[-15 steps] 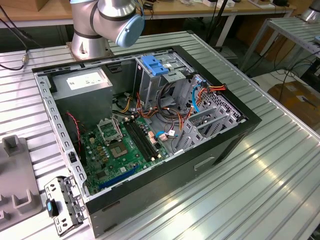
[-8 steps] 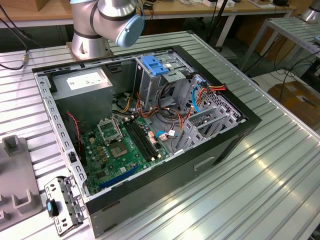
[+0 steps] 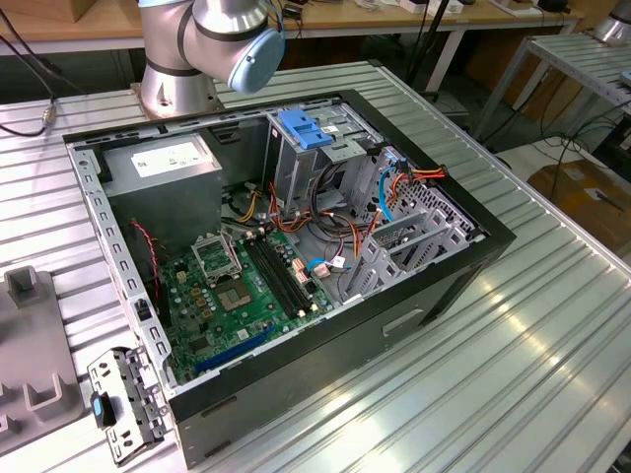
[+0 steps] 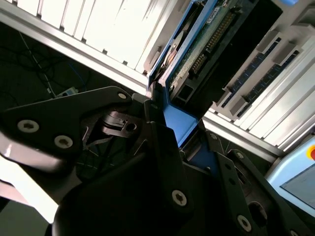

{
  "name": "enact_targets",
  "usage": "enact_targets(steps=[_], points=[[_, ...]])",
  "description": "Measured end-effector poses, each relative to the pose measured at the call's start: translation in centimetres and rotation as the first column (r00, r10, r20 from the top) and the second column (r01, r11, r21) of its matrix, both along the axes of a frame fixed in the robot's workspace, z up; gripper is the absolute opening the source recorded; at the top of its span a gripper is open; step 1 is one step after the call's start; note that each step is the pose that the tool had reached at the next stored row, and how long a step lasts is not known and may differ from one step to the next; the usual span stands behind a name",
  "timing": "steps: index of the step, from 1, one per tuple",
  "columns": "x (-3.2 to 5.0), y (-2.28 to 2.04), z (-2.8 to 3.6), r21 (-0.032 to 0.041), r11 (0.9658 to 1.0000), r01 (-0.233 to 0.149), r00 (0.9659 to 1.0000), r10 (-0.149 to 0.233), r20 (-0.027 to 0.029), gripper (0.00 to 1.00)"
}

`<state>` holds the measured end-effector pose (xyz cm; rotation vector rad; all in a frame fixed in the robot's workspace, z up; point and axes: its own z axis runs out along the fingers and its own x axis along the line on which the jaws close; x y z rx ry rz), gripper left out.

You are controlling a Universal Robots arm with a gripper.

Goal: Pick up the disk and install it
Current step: 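Pick up the disk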

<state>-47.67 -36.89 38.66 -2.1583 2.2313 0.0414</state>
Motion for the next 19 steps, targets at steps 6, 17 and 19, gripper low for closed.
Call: enact_targets(steps=[6,17,19], points=[[0.0,0.0,0.34,0.0,1.0,0.0,1.0,0.0,0.0,0.37],[0.0,0.0,1.03,0.0,1.0,0.0,1.0,0.0,-0.0001,0.37],[0.0,0.0,1.15,-0.0001,1.0,0.0,1.0,0.0,-0.0001,0.37]])
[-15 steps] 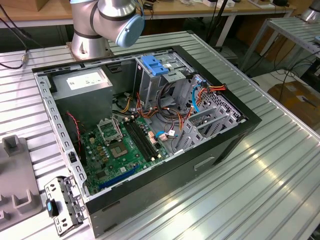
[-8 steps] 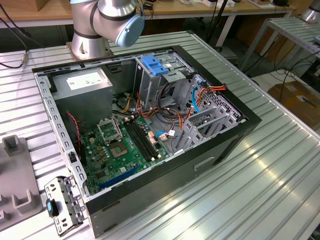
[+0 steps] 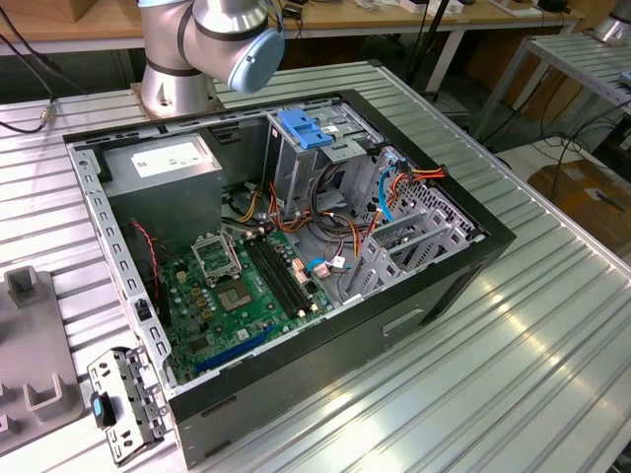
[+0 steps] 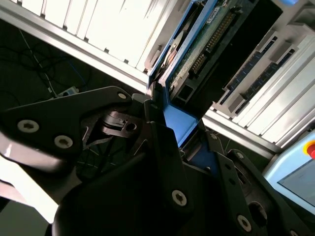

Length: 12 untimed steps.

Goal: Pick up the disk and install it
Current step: 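Pick up the disk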

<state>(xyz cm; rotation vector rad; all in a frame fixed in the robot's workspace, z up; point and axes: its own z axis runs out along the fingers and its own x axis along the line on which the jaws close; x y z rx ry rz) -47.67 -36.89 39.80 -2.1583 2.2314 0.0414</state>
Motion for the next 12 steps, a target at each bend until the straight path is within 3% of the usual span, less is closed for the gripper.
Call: enact_targets(steps=[12], points=[[0.0,0.0,0.65,0.0,1.0,0.0,1.0,0.0,0.0,0.37]])
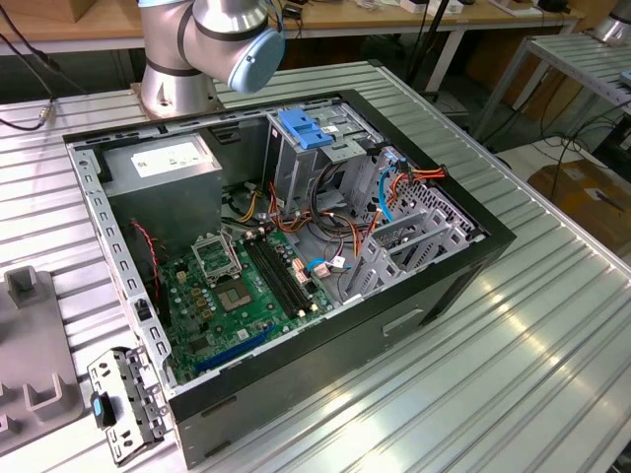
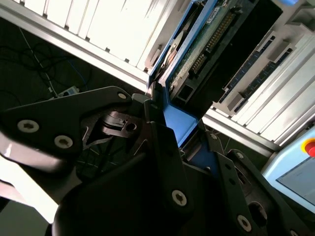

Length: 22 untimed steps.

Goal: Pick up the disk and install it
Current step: 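Pick up the disk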

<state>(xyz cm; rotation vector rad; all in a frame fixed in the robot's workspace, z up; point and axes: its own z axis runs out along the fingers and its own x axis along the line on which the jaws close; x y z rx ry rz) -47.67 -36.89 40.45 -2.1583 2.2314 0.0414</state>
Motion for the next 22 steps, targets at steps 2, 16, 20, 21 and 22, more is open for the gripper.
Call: enact_targets(steps=[2,16,20,21,22], points=[[0.0,0.0,0.07,0.0,1.0,0.0,1.0,0.0,0.0,0.37],[0.0,0.0,0.54,0.0,1.0,0.0,1.0,0.0,0.0,0.37],[0.0,0.0,0.66,0.0,1.0,0.0,1.0,0.0,0.0,0.37],[0.0,0.0,0.72,0.0,1.0,0.0,1.0,0.0,-0.0001,0.37],[0.0,0.0,0.75,0.0,1.0,0.0,1.0,0.0,0.0,0.37]])
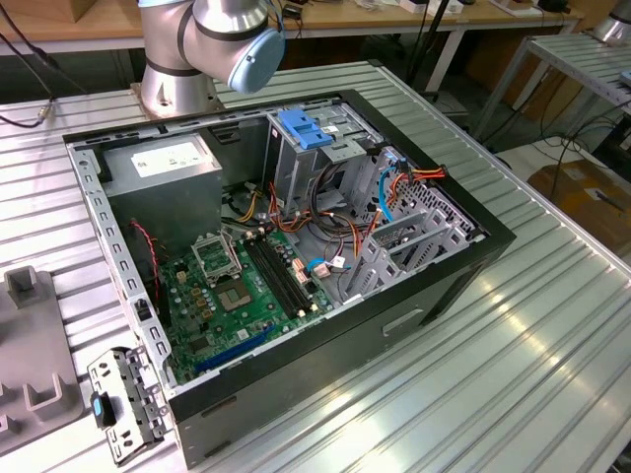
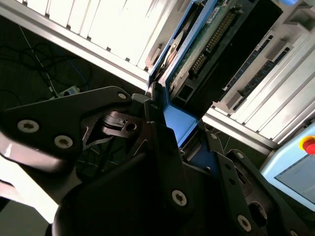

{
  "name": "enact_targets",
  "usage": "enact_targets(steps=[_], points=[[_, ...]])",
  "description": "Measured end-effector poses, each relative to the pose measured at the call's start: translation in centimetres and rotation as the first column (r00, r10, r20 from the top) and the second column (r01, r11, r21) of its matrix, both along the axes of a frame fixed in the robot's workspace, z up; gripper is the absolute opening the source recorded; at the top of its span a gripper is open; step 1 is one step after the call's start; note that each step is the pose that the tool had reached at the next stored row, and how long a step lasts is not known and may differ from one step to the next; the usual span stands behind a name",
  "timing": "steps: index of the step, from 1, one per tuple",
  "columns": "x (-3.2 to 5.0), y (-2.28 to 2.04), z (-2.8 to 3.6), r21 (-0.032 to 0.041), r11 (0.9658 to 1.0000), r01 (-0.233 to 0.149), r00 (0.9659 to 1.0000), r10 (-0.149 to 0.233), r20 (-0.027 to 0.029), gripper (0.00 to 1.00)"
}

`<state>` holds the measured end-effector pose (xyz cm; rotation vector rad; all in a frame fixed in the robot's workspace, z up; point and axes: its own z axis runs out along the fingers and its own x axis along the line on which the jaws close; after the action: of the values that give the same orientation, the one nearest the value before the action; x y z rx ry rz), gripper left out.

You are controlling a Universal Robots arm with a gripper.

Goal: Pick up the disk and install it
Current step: 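Pick up the disk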

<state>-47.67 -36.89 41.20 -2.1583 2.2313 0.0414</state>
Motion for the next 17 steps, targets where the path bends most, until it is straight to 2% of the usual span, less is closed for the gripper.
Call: enact_targets(steps=[17], points=[[0.0,0.0,0.76,-0.0001,1.0,0.0,1.0,0.0,0.0,0.37]])
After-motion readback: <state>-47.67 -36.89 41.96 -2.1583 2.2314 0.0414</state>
